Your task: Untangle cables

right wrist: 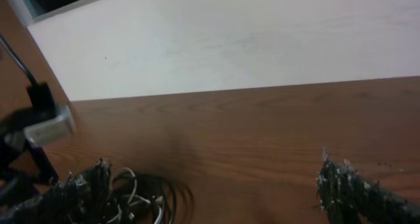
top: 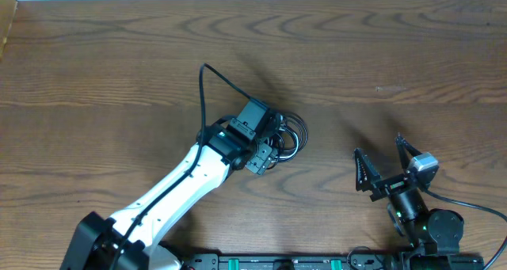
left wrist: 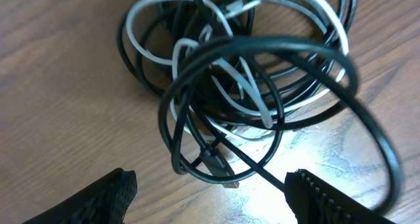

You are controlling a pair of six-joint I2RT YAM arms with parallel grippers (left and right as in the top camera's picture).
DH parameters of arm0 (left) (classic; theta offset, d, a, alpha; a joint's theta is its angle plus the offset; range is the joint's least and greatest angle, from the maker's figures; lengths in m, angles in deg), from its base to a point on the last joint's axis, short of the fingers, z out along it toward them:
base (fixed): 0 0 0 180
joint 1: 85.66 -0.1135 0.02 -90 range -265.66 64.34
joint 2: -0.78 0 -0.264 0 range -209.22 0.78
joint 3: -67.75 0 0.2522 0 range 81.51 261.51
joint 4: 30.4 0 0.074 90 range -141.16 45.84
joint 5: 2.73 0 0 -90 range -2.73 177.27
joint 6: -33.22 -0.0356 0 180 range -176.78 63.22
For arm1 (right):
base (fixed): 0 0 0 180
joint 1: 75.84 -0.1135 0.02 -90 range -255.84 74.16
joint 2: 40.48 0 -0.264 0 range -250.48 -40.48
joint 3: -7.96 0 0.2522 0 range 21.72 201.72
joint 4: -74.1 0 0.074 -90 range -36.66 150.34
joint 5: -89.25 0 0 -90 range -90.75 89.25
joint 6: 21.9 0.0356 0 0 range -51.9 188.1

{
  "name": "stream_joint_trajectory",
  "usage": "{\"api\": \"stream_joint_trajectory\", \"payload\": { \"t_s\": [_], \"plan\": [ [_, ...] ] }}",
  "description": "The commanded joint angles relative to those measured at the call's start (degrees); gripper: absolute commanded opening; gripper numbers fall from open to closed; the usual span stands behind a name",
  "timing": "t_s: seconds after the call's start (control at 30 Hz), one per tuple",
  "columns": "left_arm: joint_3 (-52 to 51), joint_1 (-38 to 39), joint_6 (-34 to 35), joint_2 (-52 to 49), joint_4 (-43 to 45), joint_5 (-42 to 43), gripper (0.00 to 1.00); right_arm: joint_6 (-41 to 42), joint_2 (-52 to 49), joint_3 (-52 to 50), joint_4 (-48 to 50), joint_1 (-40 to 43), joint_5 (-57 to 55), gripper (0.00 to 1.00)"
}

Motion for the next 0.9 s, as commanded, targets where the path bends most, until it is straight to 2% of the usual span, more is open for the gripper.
{"api": "stream_joint_trajectory", "payload": {
  "t_s": [0.0, 0.2, 0.33, 0.5, 0.7, 0.87],
  "plan": [
    [-0.9, 0.0, 0.0, -1.2, 0.3, -0.8, 0.76, 2.8, 0.2, 0.4, 0.1, 0.8, -0.9, 0.99],
    [-1.0, 0.0, 0.0, -1.3, 2.2, -4.2, 0.75, 2.8, 0.2, 0.4, -0.6, 0.8, -0.9, 0.99],
    [-1.0, 0.0, -4.0, -1.3, 3.0, -5.4, 0.67, 2.8, 0.2, 0.4, -1.6, 0.8, -0.9, 0.99],
    [-1.4, 0.0, -6.8, -1.3, 4.2, -5.5, 0.65, 2.8, 0.2, 0.4, -3.1, 0.8, -1.7, 0.99],
    [-3.5, 0.0, -6.9, -1.3, 7.6, -5.5, 0.36, 2.8, 0.2, 0.4, -3.8, 0.8, -3.1, 0.99],
    [-5.6, -0.1, -6.9, -1.3, 9.9, -5.5, 0.35, 2.8, 0.2, 0.4, -3.9, 0.8, -3.5, 0.99]
  ]
}}
